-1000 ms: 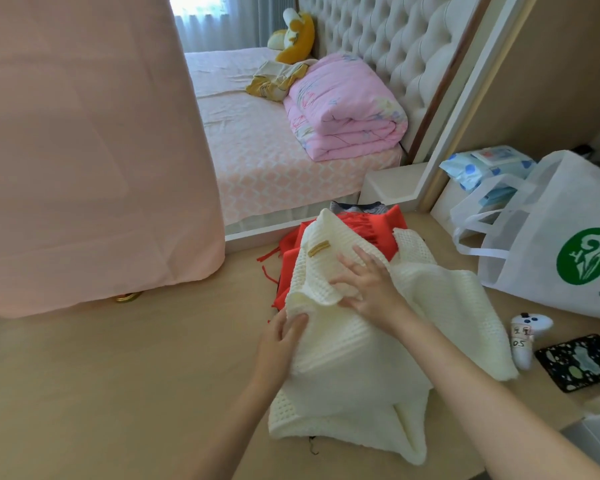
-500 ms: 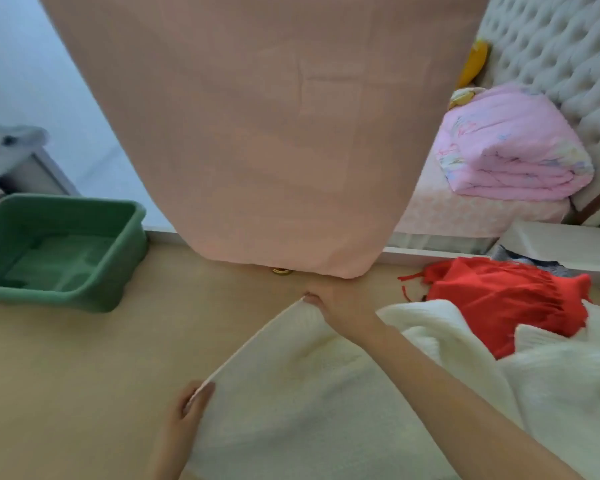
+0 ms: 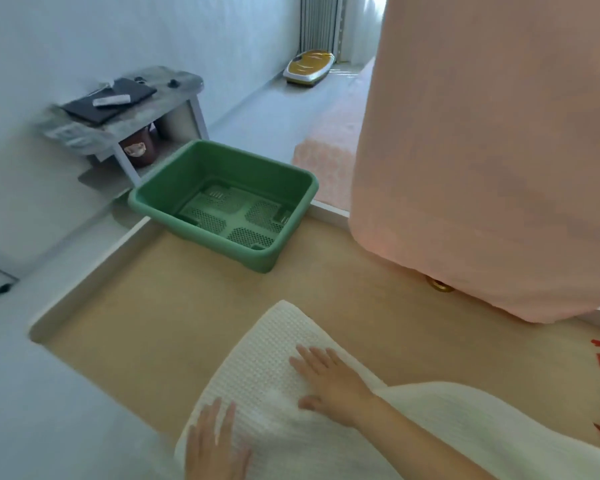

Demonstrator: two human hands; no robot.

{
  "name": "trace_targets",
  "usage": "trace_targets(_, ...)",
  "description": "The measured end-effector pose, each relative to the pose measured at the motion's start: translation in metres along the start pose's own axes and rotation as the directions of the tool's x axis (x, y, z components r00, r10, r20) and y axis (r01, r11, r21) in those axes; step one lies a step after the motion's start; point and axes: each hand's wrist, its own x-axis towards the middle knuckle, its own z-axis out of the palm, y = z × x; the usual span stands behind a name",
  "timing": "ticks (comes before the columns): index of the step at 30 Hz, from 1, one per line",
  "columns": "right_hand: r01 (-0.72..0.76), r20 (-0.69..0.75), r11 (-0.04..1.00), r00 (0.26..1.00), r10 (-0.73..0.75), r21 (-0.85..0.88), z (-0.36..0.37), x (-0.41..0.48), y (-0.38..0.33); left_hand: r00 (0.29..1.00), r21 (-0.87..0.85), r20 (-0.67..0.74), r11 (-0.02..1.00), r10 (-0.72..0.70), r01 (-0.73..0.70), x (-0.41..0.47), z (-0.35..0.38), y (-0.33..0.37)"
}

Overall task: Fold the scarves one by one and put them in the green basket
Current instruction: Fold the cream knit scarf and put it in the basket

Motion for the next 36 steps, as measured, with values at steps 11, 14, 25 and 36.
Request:
trace_targets(11, 0.042, 0.111, 0.986, 0.994, -0.024, -0.163, -0.014, 0.108, -0.039, 0.995, 0.108, 0.079, 0.991, 0.068, -0.076, 0.039, 0.002, -0.092)
trace_targets(14, 0.098, 0.116, 0.988, 0.990, -0.084, -0.121, -0.026, 0.151, -0.066, 0.997, 0.122, 0.053, 0.990, 0.062, -0.068, 0.062, -0.019, -0.141)
trace_targets(25, 0.188, 0.091, 0.981, 0.979, -0.183, -0.046, -0.077, 0.298, -0.117, 0.994, 0.174, -0.077, 0.981, -0.074, 0.086, 0.168, -0.067, -0.214)
trace_targets(36, 0.078, -0.040, 0.997, 0.996, -0.079, -0.027, -0.053, 0.219, -0.112, 0.969, 0.106, -0.104, 0.966, -0.226, 0.236, 0.129, -0.044, -0.166)
